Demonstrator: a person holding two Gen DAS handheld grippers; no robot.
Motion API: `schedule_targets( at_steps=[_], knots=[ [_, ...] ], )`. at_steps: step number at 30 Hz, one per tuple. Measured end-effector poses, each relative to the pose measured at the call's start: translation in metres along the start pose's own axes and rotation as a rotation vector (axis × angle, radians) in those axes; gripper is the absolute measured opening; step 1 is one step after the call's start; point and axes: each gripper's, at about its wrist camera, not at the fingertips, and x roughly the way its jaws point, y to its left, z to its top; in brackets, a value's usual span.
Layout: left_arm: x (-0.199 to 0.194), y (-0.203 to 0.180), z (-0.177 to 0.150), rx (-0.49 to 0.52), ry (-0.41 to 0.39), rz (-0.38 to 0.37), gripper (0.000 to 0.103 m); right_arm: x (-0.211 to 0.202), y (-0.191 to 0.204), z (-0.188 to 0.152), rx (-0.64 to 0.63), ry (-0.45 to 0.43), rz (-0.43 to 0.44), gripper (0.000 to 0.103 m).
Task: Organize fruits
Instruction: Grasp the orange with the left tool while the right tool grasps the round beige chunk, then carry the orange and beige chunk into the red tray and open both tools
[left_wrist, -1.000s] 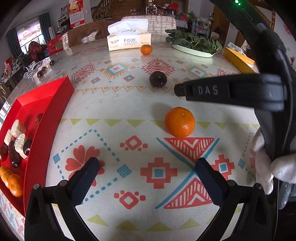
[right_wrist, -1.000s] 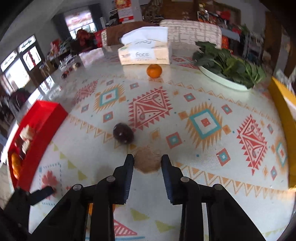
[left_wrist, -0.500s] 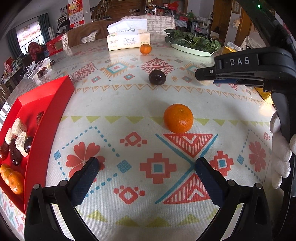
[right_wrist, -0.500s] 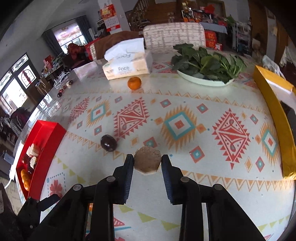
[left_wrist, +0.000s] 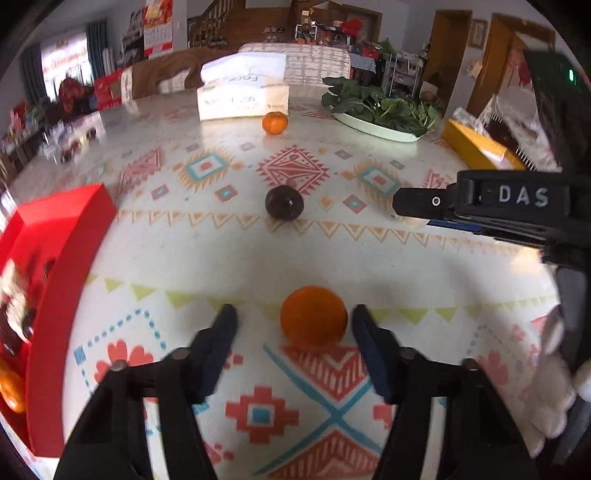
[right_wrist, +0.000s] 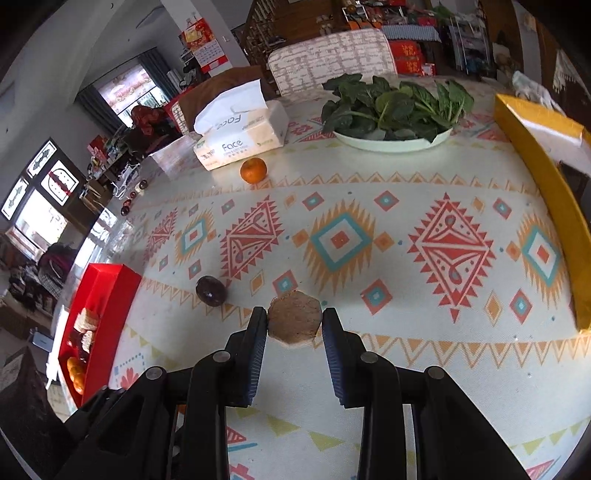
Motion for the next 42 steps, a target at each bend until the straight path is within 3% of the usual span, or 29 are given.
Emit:
schedule_targets(
  at_steps=[2, 3, 8, 10, 12, 15, 19, 22, 24, 26, 30, 36, 39, 42],
  knots=[
    [0.000, -0.005, 0.001, 0.020, -0.007, -0.014, 0.034, 0.000, 0.002, -0.001, 0.003, 0.004, 0.017, 0.034],
    [0.000, -0.006, 0.002, 0.020, -0.005, -0.008, 0.033, 0.000, 0.003, -0.002, 0.000, 0.004, 0.022, 0.034],
    [-0.008, -0.001, 0.004, -0.028, -0.018, -0.035, 0.032, -0.008, 0.011, -0.005, -0.021, -0.022, 0.044, 0.034],
    [-0.018, 0.006, 0.007, -0.070, -0.012, -0.096, 0.032, -0.013, 0.013, -0.005, -0.028, -0.039, 0.045, 0.034],
    [-0.039, 0.015, 0.011, -0.095, -0.006, -0.167, 0.032, -0.019, 0.014, -0.005, -0.034, -0.060, 0.044, 0.034],
    [-0.082, 0.029, 0.016, -0.050, -0.031, -0.160, 0.032, -0.026, 0.016, -0.005, -0.045, -0.102, 0.039, 0.034],
    [-0.134, 0.063, 0.026, -0.035, -0.140, -0.121, 0.032, -0.030, 0.020, -0.007, -0.066, -0.152, 0.010, 0.034],
    [-0.164, 0.107, 0.027, -0.128, -0.219, -0.172, 0.032, -0.035, 0.023, -0.008, -0.061, -0.180, 0.016, 0.034],
    [-0.175, 0.128, 0.026, -0.152, -0.257, -0.170, 0.032, -0.041, 0.026, -0.010, -0.058, -0.188, -0.017, 0.034],
    [-0.185, 0.151, 0.028, -0.164, -0.292, -0.144, 0.032, -0.053, 0.031, -0.012, -0.048, -0.186, 0.004, 0.034],
    [-0.188, 0.195, 0.040, -0.209, -0.321, -0.108, 0.033, -0.088, 0.062, -0.002, -0.087, -0.231, 0.018, 0.034],
    [-0.164, 0.243, 0.055, -0.223, -0.282, -0.034, 0.033, -0.138, 0.145, 0.033, -0.175, -0.295, 0.170, 0.034],
    [-0.144, 0.265, 0.059, -0.253, -0.239, -0.023, 0.033, -0.124, 0.192, 0.043, -0.212, -0.234, 0.277, 0.034],
    [-0.118, 0.290, 0.057, -0.298, -0.196, -0.014, 0.033, -0.075, 0.234, 0.040, -0.255, -0.117, 0.335, 0.034]
  ],
)
